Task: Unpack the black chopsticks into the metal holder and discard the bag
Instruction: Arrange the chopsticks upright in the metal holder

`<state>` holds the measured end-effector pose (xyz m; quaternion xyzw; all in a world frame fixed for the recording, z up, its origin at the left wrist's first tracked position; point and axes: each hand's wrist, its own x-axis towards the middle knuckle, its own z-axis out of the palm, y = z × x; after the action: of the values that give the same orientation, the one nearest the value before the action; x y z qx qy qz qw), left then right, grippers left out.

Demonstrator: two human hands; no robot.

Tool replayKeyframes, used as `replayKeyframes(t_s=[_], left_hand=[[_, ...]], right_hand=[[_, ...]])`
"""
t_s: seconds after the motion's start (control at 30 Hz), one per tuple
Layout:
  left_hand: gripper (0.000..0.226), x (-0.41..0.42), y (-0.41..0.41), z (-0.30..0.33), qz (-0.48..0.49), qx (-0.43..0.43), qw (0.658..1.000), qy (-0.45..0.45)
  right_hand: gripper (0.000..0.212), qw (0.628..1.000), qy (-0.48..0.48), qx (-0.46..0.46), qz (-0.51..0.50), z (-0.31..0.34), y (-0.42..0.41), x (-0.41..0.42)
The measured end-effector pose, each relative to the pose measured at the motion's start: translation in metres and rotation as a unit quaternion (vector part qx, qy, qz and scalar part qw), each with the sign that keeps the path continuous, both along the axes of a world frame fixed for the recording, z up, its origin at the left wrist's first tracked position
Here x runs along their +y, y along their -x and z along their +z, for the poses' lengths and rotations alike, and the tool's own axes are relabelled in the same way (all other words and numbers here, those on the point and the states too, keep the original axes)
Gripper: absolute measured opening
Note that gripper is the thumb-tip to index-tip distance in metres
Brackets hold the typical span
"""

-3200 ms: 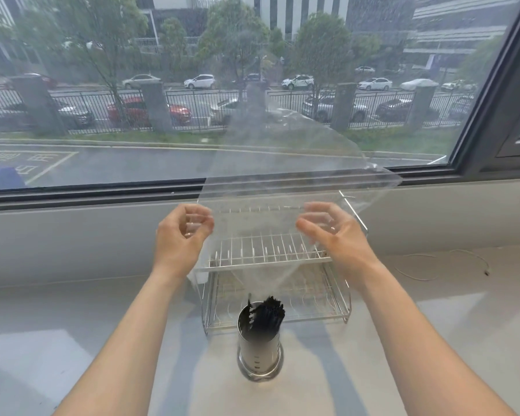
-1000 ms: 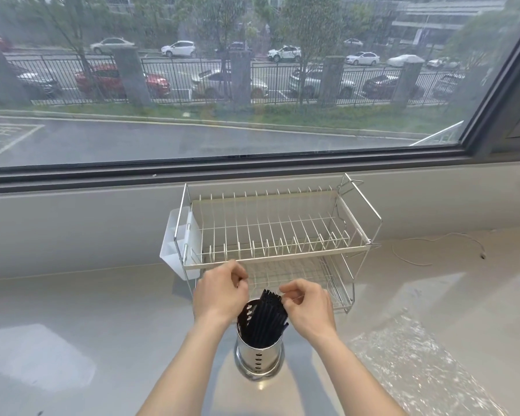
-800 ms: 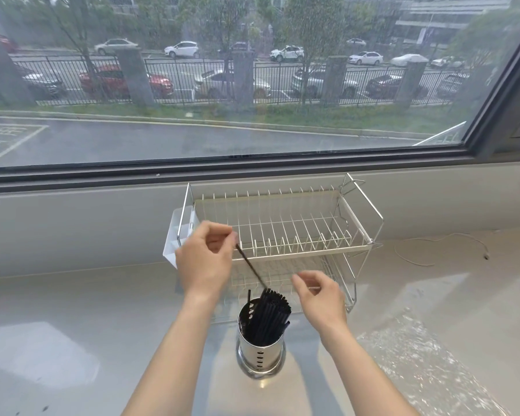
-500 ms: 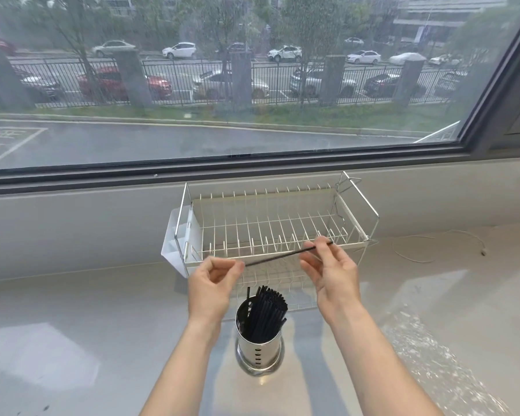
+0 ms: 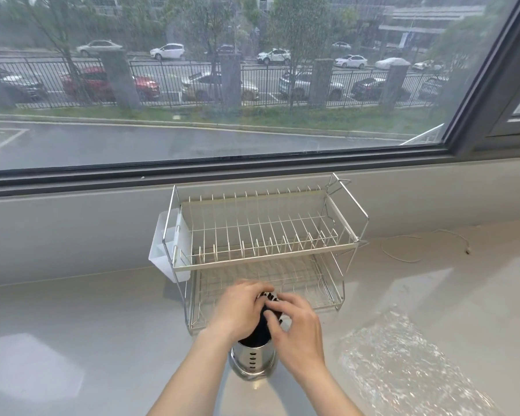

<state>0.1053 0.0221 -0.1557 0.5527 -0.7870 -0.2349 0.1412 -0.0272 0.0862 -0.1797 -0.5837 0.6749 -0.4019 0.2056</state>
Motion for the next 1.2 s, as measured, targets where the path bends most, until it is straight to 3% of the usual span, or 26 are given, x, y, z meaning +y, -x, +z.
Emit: replayKeyframes(t_s=[0.1, 0.27, 0.43, 0.57, 0.7, 0.83, 0.9, 1.0, 1.07, 1.13, 1.2], left_hand=[[0.037, -0.004, 0.011, 0.009, -0.028, -0.052, 0.998, -0.009], [0.026, -0.012, 0.013, 0.022, -0.027, -0.095, 0.995, 0.014], [0.005, -0.015, -0.008, 0.035, 0.089, 0.024, 0.995, 0.024], [0.006, -0.014, -0.023, 0.052, 0.162, 0.156, 0.972, 0.060], [0.007, -0.005, -0.030, 0.066, 0.244, 0.281, 0.921, 0.116], [0.007, 0.000, -0.037, 0.079, 0.314, 0.490, 0.804, 0.120], [0.004, 0.003, -0.035, 0.079, 0.317, 0.543, 0.773, 0.088], [0.003, 0.012, -0.032, 0.060, 0.313, 0.525, 0.790, 0.053], [0.005, 0.021, -0.028, 0.042, 0.332, 0.522, 0.786, 0.020], [0.008, 0.030, -0.025, 0.021, 0.352, 0.509, 0.786, -0.013], [0.009, 0.037, -0.023, 0.003, 0.336, 0.443, 0.831, -0.026]], right_hand=[[0.017, 0.996, -0.005, -0.073, -0.058, 0.008, 0.016, -0.003], [0.015, 0.992, -0.079, -0.074, -0.057, 0.006, 0.035, -0.008], [0.014, 0.983, -0.106, -0.128, -0.076, 0.000, 0.036, -0.009], [0.014, 0.954, -0.177, -0.236, -0.051, 0.003, 0.029, -0.013], [0.017, 0.925, -0.184, -0.330, -0.022, 0.020, 0.023, -0.013], [0.018, 0.920, -0.124, -0.372, -0.018, 0.031, 0.022, -0.017], [0.017, 0.890, -0.064, -0.451, -0.024, 0.043, 0.023, -0.021], [0.023, 0.835, 0.023, -0.548, -0.036, 0.069, 0.026, -0.029], [0.025, 0.821, 0.054, -0.567, -0.033, 0.084, 0.029, -0.031], [0.021, 0.829, 0.079, -0.553, -0.030, 0.095, 0.026, -0.031], [0.017, 0.863, 0.107, -0.491, -0.046, 0.097, 0.022, -0.031]])
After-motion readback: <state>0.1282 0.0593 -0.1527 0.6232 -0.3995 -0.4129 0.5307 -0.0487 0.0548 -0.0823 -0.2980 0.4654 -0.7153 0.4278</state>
